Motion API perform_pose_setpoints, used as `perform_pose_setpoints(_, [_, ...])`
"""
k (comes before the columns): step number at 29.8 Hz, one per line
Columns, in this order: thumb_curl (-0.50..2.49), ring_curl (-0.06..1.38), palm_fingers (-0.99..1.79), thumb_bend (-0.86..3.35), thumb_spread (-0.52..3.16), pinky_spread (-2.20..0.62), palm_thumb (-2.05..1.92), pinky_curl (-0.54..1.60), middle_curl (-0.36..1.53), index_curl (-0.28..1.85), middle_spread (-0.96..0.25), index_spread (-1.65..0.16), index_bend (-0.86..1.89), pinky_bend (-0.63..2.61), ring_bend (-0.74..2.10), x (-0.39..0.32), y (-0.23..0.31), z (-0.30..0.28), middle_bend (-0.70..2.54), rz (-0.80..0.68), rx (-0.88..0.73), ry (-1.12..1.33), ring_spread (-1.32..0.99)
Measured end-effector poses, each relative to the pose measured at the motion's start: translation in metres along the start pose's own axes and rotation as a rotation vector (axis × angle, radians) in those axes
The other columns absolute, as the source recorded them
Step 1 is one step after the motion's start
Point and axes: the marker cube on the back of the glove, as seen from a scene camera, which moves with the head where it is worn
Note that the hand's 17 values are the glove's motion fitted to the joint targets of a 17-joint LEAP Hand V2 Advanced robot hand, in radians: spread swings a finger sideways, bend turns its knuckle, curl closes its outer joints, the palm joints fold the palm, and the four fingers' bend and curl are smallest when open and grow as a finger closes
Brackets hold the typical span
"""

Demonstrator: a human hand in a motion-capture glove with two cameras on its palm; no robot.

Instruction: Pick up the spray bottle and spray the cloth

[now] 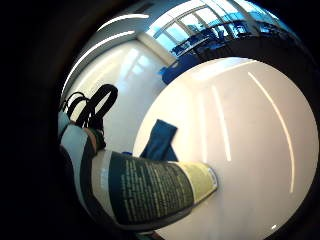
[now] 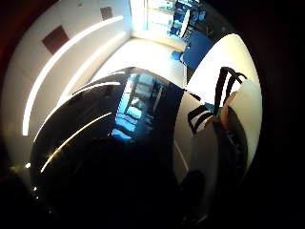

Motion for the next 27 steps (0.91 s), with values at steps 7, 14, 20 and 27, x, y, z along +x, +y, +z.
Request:
perform_pose_setpoints(7, [0.73, 0.45, 1.4, -0.03, 0.39, -0.3, 0.86, 0.39, 0.52, 0.56, -0.24, -0.26, 0.46, 0.37, 0.52, 0.002, 0.0, 0.0, 0.57, 0.004, -0.001, 0.002, -0.27])
perform_pose_setpoints(14, [0.75, 0.45, 1.39, -0.03, 0.38, -0.3, 0.86, 0.39, 0.51, 0.56, -0.23, -0.26, 0.47, 0.38, 0.53, 0.014, 0.006, 0.001, 0.58, 0.03, -0.015, 0.01, -0.27])
perform_pose_setpoints(20, [0.77, 0.45, 1.4, -0.03, 0.38, -0.29, 0.86, 0.39, 0.51, 0.56, -0.23, -0.26, 0.47, 0.37, 0.54, 0.028, 0.016, 0.001, 0.59, 0.052, -0.029, 0.02, -0.26])
perform_pose_setpoints(27, [0.79, 0.45, 1.39, -0.03, 0.37, -0.28, 0.87, 0.39, 0.51, 0.56, -0.22, -0.25, 0.48, 0.37, 0.54, 0.031, 0.014, -0.001, 0.59, 0.052, -0.054, 0.052, -0.25])
